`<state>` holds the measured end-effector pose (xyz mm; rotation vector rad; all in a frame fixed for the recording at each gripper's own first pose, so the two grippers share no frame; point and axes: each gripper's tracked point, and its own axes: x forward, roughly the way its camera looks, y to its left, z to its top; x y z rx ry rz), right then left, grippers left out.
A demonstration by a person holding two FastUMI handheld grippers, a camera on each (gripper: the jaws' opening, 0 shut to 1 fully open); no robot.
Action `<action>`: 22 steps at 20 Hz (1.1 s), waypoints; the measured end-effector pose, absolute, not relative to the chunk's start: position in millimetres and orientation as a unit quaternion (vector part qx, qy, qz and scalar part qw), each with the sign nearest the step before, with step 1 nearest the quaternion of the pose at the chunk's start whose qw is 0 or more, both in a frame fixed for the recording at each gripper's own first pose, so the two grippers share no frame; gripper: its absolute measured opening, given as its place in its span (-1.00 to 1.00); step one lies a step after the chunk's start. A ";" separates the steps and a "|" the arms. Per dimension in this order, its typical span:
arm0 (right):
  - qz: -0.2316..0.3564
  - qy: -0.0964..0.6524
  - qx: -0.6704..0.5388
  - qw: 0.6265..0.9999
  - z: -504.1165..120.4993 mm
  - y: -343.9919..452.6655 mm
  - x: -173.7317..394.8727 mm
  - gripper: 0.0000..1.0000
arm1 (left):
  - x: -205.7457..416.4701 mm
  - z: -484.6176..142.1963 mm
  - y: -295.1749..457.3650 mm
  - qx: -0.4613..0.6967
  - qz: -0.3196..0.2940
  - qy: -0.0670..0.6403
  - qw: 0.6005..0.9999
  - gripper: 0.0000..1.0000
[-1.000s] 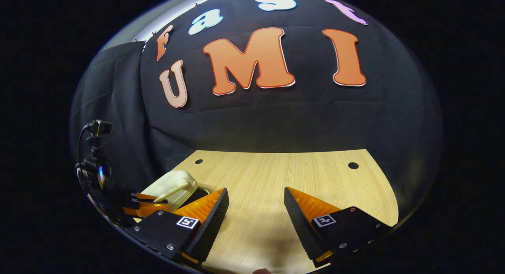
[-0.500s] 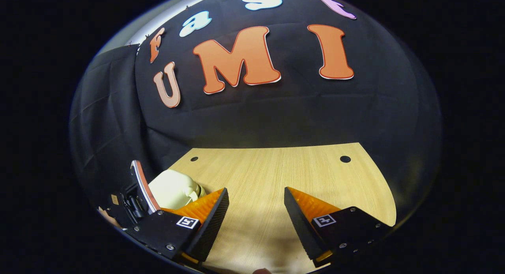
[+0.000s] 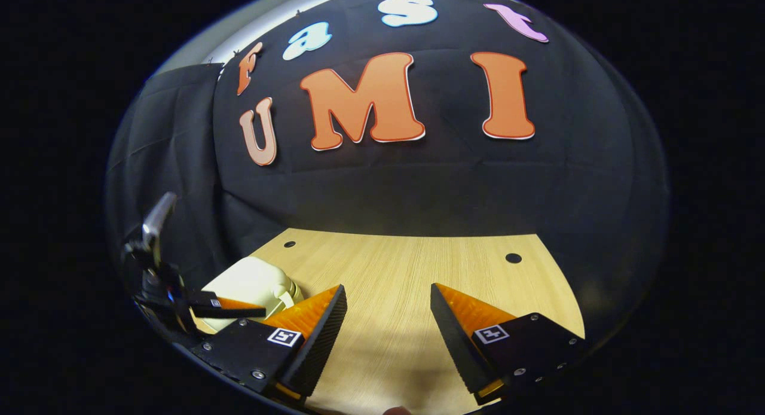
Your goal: First open the suitcase, pack the skin care products into it, and then close the suitcase.
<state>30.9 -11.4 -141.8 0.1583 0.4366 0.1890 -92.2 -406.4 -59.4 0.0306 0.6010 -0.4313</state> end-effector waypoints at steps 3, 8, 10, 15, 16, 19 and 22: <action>0.085 0.190 0.061 0.976 -128.2 -14.1 31.2 0.80 | -78.1 -14.5 -414.3 -0.009 -0.192 0.227 0.955 0.87; 0.075 0.130 0.049 0.987 -96.2 -17.2 30.4 0.80 | -64.5 46.8 -403.9 -0.049 -0.135 0.143 0.979 0.98; 0.077 0.119 0.043 0.989 -89.2 -19.4 29.8 0.80 | -61.6 61.3 -395.0 -0.062 -0.111 0.123 0.984 0.98; 0.084 0.097 0.036 0.991 -78.6 -20.7 21.4 0.80 | -61.2 98.3 -379.9 -0.084 -0.070 0.073 0.991 0.97; 0.089 0.093 0.033 0.991 -78.5 -19.1 19.2 0.80 | -63.3 99.7 -380.2 -0.082 -0.063 0.071 0.992 0.97; 0.096 0.081 0.022 0.992 -78.7 -20.4 14.1 0.80 | -65.7 100.3 -390.5 -0.087 -0.060 0.073 0.992 0.97; 0.099 0.079 0.019 0.992 -79.7 -22.3 11.4 0.80 | -68.9 100.3 -396.5 -0.084 -0.059 0.074 0.992 0.96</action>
